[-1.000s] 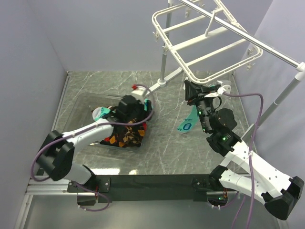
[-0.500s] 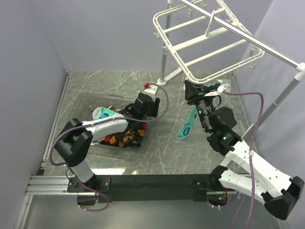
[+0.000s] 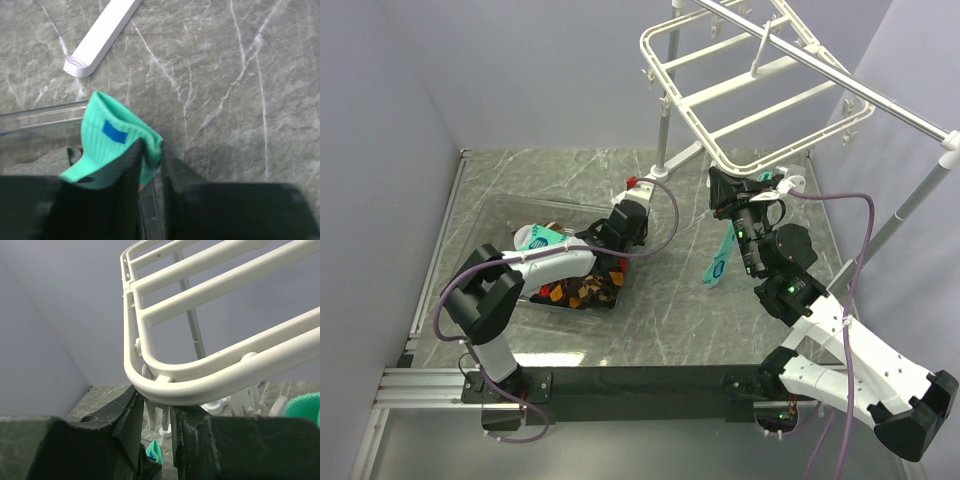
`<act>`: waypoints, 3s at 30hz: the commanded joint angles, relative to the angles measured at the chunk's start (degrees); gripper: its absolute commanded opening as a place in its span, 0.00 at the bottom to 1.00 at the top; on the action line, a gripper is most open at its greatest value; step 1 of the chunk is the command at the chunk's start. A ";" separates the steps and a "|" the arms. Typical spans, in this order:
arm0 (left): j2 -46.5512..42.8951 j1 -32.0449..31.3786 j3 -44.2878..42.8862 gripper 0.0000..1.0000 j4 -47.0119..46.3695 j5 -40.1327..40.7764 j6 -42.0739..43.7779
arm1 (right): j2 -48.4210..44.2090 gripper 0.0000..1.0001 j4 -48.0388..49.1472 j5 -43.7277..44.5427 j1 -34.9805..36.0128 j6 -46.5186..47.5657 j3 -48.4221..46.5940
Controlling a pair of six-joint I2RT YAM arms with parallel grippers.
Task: Clip the socks to the hanger
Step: Pick up the sock from the bin, then clamp the sock onto the hanger.
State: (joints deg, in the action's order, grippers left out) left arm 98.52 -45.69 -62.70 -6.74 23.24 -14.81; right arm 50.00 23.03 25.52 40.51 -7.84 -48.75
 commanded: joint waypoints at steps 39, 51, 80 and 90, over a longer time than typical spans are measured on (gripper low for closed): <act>-26.19 -2.29 10.49 0.01 -35.44 -38.71 -8.75 | 4.14 0.00 0.09 -1.26 -0.70 -6.14 -6.36; -21.09 -4.32 4.08 0.01 -36.76 -38.72 -9.89 | 2.74 0.00 2.20 -0.82 -0.79 -5.00 -3.72; -20.03 -5.11 -0.50 0.00 -36.68 -37.84 -7.34 | 2.12 0.00 2.37 -0.91 -0.87 -4.56 -2.66; -19.42 -5.11 -1.46 0.01 -37.73 -38.63 -7.95 | 1.68 0.00 2.11 -1.35 -0.79 -4.91 -2.93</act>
State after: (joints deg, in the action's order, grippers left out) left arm 79.02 -50.46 -61.12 -40.07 -14.06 -23.20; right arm 52.84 23.11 24.29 40.23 -12.99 -51.35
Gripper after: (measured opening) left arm 0.025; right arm 0.305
